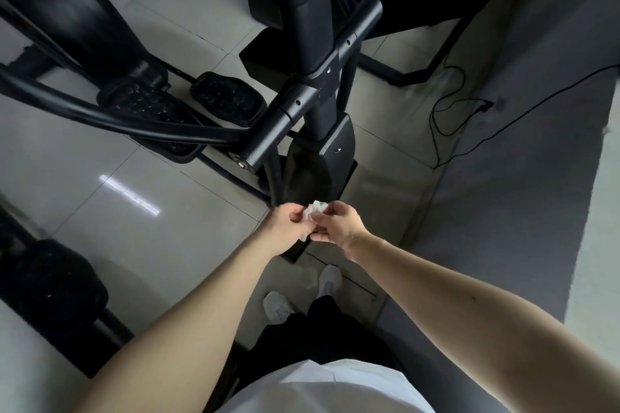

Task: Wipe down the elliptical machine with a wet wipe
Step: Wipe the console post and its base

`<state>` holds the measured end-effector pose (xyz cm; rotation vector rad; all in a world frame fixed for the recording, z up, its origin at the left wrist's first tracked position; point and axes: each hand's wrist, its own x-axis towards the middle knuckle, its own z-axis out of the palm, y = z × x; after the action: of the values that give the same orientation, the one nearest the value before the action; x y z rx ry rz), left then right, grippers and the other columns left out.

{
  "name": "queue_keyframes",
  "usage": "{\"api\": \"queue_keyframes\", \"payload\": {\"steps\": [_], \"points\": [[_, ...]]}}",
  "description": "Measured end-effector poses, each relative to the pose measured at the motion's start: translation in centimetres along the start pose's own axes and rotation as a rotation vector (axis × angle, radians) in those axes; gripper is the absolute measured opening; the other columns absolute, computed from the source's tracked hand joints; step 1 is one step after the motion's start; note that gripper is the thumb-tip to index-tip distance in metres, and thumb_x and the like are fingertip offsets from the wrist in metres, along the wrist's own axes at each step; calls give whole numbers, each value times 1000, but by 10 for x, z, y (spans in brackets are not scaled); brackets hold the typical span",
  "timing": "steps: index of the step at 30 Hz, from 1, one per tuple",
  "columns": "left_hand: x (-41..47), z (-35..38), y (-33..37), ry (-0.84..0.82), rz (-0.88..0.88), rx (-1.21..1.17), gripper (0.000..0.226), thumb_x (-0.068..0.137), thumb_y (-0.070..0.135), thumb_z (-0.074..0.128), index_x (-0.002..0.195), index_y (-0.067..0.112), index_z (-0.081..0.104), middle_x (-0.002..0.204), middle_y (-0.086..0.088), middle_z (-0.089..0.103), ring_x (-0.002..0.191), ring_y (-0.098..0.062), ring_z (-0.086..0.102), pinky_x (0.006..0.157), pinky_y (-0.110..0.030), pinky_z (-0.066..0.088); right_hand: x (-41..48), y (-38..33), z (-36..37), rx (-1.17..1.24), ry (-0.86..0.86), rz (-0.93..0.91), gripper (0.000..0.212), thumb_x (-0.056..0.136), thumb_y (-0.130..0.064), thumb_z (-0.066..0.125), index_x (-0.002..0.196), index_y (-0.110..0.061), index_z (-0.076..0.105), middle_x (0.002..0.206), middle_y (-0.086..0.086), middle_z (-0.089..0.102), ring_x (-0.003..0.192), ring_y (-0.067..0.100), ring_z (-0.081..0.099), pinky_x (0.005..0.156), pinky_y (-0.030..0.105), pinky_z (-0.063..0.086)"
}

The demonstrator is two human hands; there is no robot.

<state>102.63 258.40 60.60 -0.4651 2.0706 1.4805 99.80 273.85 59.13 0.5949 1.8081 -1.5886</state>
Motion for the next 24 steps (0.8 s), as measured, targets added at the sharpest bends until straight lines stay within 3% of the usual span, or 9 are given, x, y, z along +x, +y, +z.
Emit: {"api": "queue_keyframes", "payload": {"steps": [2,3,6,12,19,24], "points": [[-1,3,0,12,-28,42,9,91,22,71,88,14,70,73,2,70,65,-8,60,68,-31,49,3,1,-6,-37,4,-12,14,95,-11,71,99,-3,61,106,16,73,89,25,75,71,32,62],[1,5,0,31,-51,76,12,90,22,70,88,11,69,73,2,67,65,-9,57,65,-29,44,4,2,-9,-59,6,-20,14,94,-12,72,94,-5,60,104,16,73,87,24,74,70,30,61],[6,9,3,87,-101,129,5,89,20,69,90,16,69,81,4,69,72,-14,60,66,-25,44,8,2,-17,-88,8,-40,17,91,-14,75,90,-9,59,96,13,72,79,19,70,69,30,60],[17,17,19,209,-133,168,4,86,17,66,86,21,68,85,4,67,77,-13,59,62,-25,42,18,-1,-41,13,-47,28,15,93,-11,70,107,-5,69,85,9,74,65,15,64,64,29,50],[31,29,35,260,-194,150,11,87,17,66,97,16,70,89,5,68,81,-12,62,62,-22,43,39,-7,-57,-10,-61,49,13,99,-19,66,99,-6,71,63,2,60,47,12,48,51,26,44],[39,30,35,247,-229,137,22,90,14,64,111,18,71,101,5,70,94,-10,65,68,-19,45,49,-10,-61,-81,-97,57,17,96,-21,71,104,-6,68,73,7,64,51,13,54,51,25,48]]}}
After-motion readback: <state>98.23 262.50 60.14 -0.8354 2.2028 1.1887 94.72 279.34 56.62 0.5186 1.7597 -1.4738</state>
